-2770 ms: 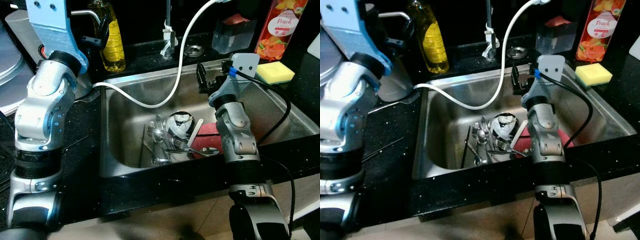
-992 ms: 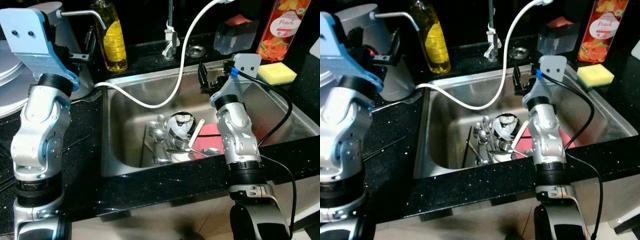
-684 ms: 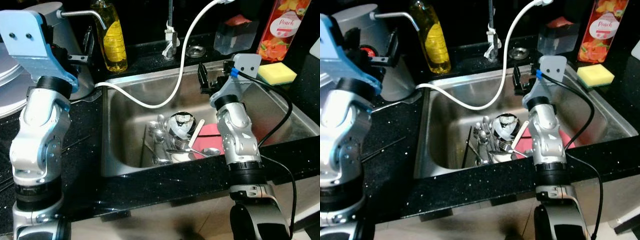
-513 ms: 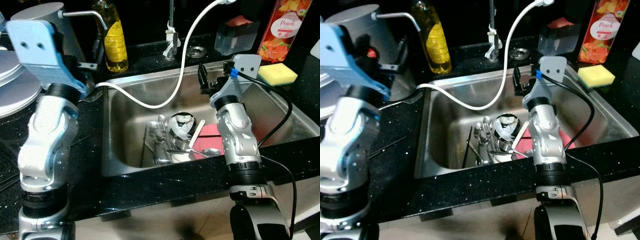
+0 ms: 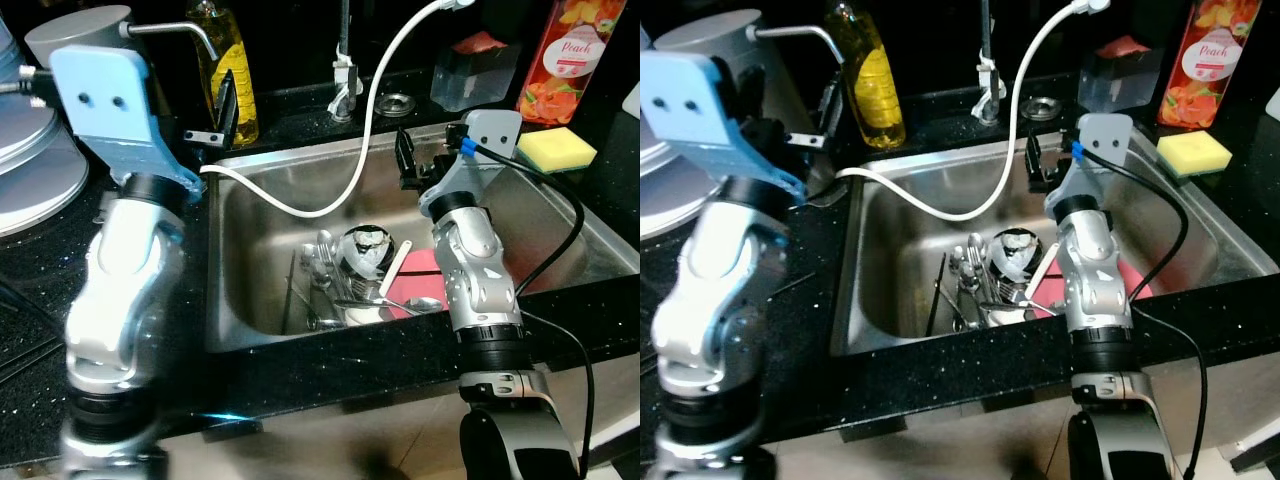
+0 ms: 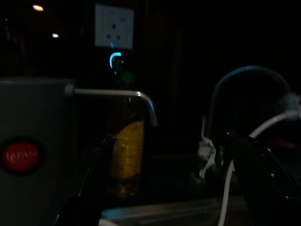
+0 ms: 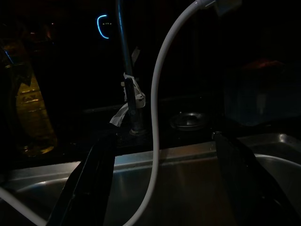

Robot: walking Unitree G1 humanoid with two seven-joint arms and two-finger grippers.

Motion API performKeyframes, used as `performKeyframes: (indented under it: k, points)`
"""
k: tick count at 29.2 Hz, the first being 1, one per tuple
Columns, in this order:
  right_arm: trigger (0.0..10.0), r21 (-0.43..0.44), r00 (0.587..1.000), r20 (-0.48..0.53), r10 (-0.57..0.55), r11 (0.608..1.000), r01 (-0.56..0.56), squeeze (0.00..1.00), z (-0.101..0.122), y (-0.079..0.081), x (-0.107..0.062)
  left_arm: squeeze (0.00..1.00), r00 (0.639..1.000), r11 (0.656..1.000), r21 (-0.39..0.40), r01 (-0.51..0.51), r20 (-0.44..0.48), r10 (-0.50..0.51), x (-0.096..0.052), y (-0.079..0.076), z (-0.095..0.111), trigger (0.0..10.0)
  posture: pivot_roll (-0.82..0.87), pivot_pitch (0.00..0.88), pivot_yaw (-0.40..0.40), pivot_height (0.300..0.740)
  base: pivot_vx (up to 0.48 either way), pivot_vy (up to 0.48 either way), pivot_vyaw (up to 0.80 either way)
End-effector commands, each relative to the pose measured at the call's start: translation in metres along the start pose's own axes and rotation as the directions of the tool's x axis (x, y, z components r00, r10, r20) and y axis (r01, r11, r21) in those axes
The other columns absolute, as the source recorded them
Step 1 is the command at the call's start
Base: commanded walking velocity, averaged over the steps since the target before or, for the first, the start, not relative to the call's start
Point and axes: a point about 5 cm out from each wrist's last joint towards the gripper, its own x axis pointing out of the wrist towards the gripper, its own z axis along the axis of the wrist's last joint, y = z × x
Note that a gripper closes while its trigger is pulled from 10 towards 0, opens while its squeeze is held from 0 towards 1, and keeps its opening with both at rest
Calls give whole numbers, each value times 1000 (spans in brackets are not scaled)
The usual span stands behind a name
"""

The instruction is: Kitchen organization

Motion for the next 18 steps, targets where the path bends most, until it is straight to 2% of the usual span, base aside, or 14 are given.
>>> performKeyframes:
  k: [1, 3, 4, 6, 9, 11, 12, 15, 16, 18]
  points:
    - [10000, 8, 1000, -19, 5, 1000, -5, 0, -4, 1, -2, 0, 1000, 1000, -10, 29, -10, -29, 1, -1, 0, 10000, -67, 0, 103, 740, 0, 0, 0]
    - [10000, 8, 1000, -19, 5, 1000, -4, 0, -4, 1, -2, 0, 1000, 997, -71, -3, -20, 2, 2, 3, 0, 10000, -69, 0, 104, 740, 0, 0, 0]
    - [10000, 8, 1000, -18, 5, 1000, -5, 0, -3, 1, -2, 0, 1000, 1000, -14, 11, -9, -11, 2, 3, 1, 10000, -69, 0, 104, 740, 0, 0, 0]
    - [10000, 8, 1000, -17, 4, 1000, -4, 0, -3, 1, -2, 0, 1000, 999, 43, 28, 1, -28, 3, 1, 1, 10000, -67, 0, 103, 740, 0, 0, 0]
    - [10000, 8, 1000, -18, 5, 1000, -5, 0, -3, 1, -2, 0, 1000, 999, 49, 17, -1, -17, 3, 1, 1, 10000, -67, 0, 103, 740, 0, 0, 0]
    - [10000, 8, 1000, -19, 6, 1000, -6, 0, -4, 1, -2, 0, 996, 979, 191, 75, 27, -82, 2, -5, 4, 10000, -68, 0, 102, 740, 0, 0, 0]
    - [10000, 8, 1000, -19, 6, 1000, -6, 0, -4, 1, -2, 0, 996, 979, 191, 75, 27, -82, 2, -5, 4, 10000, -68, 0, 102, 740, 0, 0, 0]
    - [10000, 8, 1000, -20, 7, 1000, -7, 0, -4, 2, -2, 0, 1000, 997, 79, 25, -11, -25, 3, -1, 0, 10000, -69, 0, 103, 740, 0, 0, 0]
    - [10000, 7, 1000, -20, 7, 1000, -7, 0, -4, 1, -2, 0, 999, 992, 121, 44, -9, -43, 2, -1, 0, 10000, -67, 0, 101, 740, 0, 0, 0]
    - [10000, 7, 1000, -20, 7, 1000, -7, 0, -4, 1, -2, 0, 999, 993, 117, 32, -14, -30, 2, 1, -1, 10000, -68, 0, 101, 740, 0, 0, 0]
